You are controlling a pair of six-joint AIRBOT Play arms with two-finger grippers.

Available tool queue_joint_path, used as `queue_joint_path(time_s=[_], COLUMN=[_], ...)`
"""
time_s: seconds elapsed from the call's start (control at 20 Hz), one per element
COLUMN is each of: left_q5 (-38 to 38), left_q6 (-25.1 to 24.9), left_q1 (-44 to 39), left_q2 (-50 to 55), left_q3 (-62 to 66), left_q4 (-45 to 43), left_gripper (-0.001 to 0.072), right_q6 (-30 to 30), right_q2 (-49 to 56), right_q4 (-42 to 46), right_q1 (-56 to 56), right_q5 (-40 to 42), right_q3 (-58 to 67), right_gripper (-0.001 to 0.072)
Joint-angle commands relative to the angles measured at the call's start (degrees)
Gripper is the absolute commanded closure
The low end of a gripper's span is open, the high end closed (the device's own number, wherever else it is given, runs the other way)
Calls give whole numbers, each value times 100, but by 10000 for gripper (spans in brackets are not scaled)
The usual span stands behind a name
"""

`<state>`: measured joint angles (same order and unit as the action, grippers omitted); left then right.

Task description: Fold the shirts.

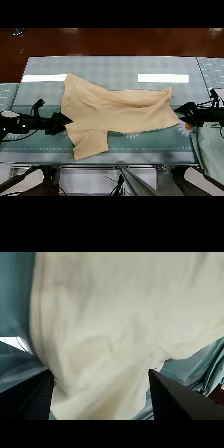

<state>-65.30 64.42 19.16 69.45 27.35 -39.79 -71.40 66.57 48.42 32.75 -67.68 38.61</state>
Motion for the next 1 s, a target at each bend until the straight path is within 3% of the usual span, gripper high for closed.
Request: queue_joint_path(time_s=[0.0, 0.05, 0.1, 0.25, 0.45, 0.95], left_q5=[321, 286, 249, 188, 188, 240], left_q6=[-87, -184, -184, -199, -229, -225], left_q1=[-474, -538, -557, -562, -562, -562], left_q2=[50, 48, 48, 48, 48, 48], left_q3=[11, 63, 120, 216, 216, 216], left_q4=[704, 828, 855, 855, 852, 855], left_gripper=[501, 668, 684, 684, 684, 684], right_q6=[-195, -337, -461, -778, -780, -17], right_q2=[-7, -7, -7, -7, 63, 1172], right_q4=[262, 494, 723, 1482, 1504, 85], right_q1=[7, 7, 7, 4, 0, -24], right_q5=[-4, 0, -11, -157, 11, 542], right_q3=[109, 155, 162, 162, 162, 162], right_gripper=[86, 87, 86, 87, 86, 94])
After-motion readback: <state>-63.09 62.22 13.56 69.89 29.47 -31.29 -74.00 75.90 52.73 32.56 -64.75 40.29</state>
